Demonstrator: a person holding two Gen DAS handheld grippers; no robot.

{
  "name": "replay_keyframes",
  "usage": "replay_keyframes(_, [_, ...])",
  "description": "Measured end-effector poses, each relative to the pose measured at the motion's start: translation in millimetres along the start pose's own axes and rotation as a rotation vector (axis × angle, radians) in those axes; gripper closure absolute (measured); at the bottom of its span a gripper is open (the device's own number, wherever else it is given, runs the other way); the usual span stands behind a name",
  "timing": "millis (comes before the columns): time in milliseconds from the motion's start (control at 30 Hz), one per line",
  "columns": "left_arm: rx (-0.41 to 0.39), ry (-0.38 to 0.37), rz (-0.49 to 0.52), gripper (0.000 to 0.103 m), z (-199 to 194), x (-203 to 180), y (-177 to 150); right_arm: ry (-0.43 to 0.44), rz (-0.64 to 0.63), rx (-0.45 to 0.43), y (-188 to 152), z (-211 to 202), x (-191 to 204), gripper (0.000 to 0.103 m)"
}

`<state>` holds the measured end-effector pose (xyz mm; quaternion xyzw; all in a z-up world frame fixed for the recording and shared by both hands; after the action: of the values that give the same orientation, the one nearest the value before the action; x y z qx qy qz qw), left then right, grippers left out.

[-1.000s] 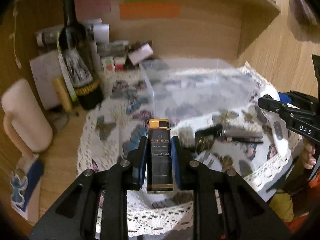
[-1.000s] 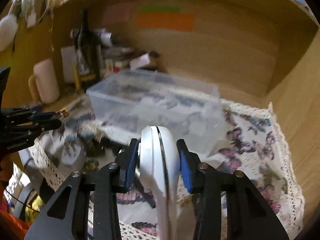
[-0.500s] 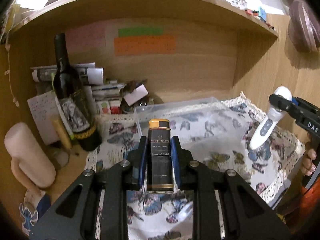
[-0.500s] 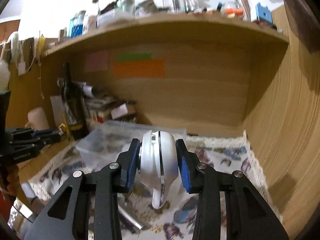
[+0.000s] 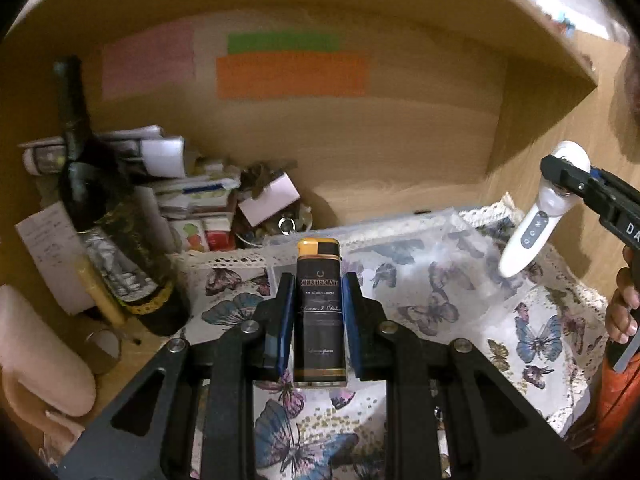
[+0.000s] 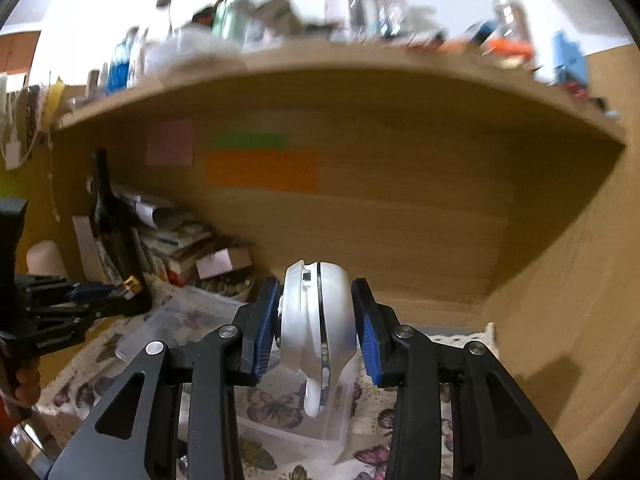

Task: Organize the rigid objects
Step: 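Carry the bottle into the clear box and open the left tool while the right tool drops the cutter in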

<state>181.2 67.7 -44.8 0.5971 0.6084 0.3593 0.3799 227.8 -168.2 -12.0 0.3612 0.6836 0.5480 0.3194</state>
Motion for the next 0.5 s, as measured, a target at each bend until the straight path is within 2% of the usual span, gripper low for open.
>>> replay_keyframes(367, [0.141, -0.012, 0.032, 0.080, 70.4, -11.3, -16.9, 0.166, 0.109, 0.217, -33.5, 62.6, 7.9, 0.069])
replay_keyframes(500, [0.156, -0.009, 0.049, 0.080, 81.2, -15.4, -21.7, 0.167, 0.135, 0.267, -39.7, 78.4, 4.3, 0.069])
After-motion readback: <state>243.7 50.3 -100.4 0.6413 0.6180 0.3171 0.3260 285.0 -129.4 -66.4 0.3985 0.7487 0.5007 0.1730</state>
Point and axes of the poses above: each gripper's, at about its wrist camera, not at the fingertips, and z roughly the way its jaws point, x to its left, y to its top, the point moved 2 cm from there along z, roughly the way its jaws point, and after that the axes turned 9 degrees about -x, right-handed, at the moved point
